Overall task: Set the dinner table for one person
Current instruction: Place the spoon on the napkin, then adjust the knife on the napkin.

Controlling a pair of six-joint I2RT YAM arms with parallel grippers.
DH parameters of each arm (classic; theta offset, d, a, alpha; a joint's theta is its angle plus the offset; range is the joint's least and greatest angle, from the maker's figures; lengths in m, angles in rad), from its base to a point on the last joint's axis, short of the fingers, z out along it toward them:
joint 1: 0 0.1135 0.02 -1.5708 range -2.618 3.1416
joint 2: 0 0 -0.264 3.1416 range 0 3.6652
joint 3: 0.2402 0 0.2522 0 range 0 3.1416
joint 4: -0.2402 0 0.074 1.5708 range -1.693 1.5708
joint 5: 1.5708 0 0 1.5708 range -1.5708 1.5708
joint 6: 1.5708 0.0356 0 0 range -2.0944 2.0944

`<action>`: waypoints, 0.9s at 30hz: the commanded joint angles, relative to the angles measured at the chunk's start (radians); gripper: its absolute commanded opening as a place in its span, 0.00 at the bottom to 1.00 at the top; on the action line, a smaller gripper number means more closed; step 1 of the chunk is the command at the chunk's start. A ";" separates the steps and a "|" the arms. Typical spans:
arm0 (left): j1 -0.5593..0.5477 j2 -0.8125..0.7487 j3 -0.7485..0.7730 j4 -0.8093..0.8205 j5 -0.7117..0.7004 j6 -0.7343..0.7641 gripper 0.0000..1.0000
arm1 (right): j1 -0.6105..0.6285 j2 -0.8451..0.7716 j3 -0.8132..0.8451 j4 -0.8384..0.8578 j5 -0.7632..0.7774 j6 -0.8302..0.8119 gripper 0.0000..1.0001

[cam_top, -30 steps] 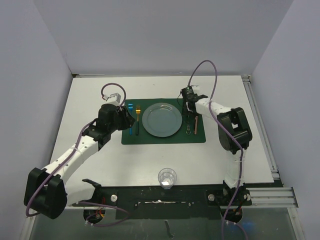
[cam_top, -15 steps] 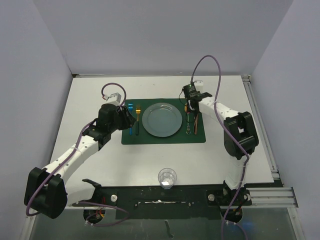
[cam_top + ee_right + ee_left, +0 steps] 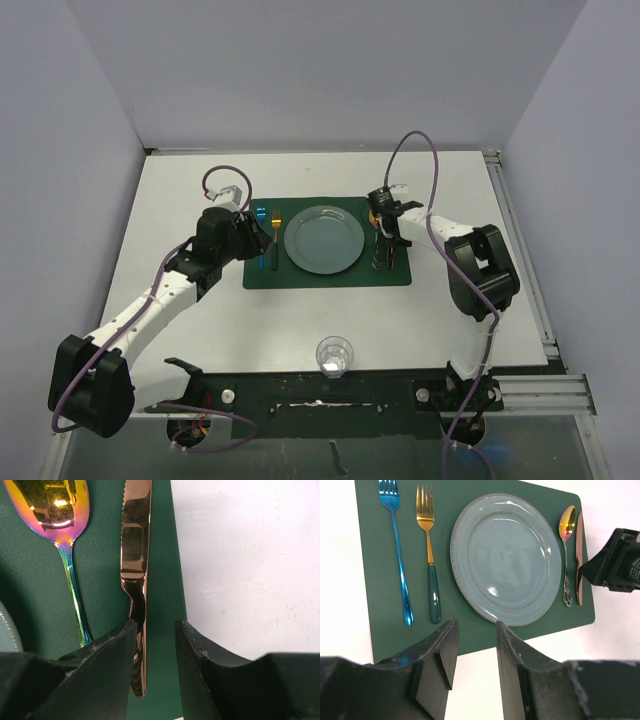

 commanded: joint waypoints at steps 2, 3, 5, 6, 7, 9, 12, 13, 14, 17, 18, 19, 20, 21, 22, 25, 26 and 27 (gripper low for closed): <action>-0.004 -0.008 0.015 0.051 0.015 -0.008 0.35 | 0.002 -0.071 -0.019 0.044 -0.020 0.019 0.37; -0.004 -0.006 0.016 0.052 0.016 -0.008 0.35 | 0.001 -0.073 -0.019 0.046 -0.024 0.020 0.37; -0.004 -0.005 0.016 0.053 0.017 -0.009 0.35 | 0.002 -0.071 -0.016 0.049 -0.030 0.020 0.37; -0.004 -0.005 0.015 0.053 0.018 -0.009 0.35 | 0.001 -0.071 -0.013 0.048 -0.032 0.019 0.37; -0.004 -0.005 0.016 0.053 0.018 -0.009 0.35 | 0.002 -0.068 -0.010 0.049 -0.036 0.017 0.37; -0.004 -0.006 0.017 0.053 0.016 -0.011 0.35 | 0.002 -0.062 -0.003 0.048 -0.043 0.015 0.37; -0.004 -0.009 0.017 0.052 0.016 -0.011 0.35 | 0.002 -0.050 0.002 0.049 -0.048 0.012 0.37; -0.004 -0.010 0.017 0.050 0.016 -0.011 0.35 | 0.003 -0.046 0.002 0.051 -0.050 0.012 0.37; -0.004 -0.011 0.017 0.049 0.015 -0.011 0.35 | 0.002 -0.043 0.002 0.052 -0.051 0.012 0.37; -0.004 -0.014 0.017 0.046 0.012 -0.011 0.35 | 0.002 -0.028 0.000 0.060 -0.057 0.013 0.37; -0.004 -0.014 0.017 0.044 0.011 -0.011 0.35 | 0.002 -0.023 -0.001 0.063 -0.060 0.012 0.37; -0.004 -0.014 0.018 0.043 0.011 -0.010 0.35 | 0.003 -0.017 -0.002 0.068 -0.062 0.011 0.36; -0.004 -0.014 0.018 0.041 0.010 -0.009 0.35 | 0.003 -0.011 -0.002 0.071 -0.064 0.010 0.36; -0.004 -0.014 0.018 0.040 0.011 -0.009 0.34 | 0.003 -0.005 -0.002 0.074 -0.064 0.009 0.35; -0.004 -0.015 0.020 0.040 0.010 -0.009 0.35 | 0.002 0.001 -0.003 0.078 -0.065 0.007 0.34; -0.004 -0.016 0.023 0.033 0.004 -0.008 0.35 | 0.002 0.018 -0.005 0.086 -0.071 0.003 0.32; -0.004 -0.017 0.025 0.029 0.004 -0.006 0.35 | 0.003 0.023 -0.006 0.088 -0.072 0.002 0.32; -0.004 -0.018 0.024 0.027 0.004 -0.006 0.35 | 0.003 0.028 -0.009 0.092 -0.073 0.002 0.32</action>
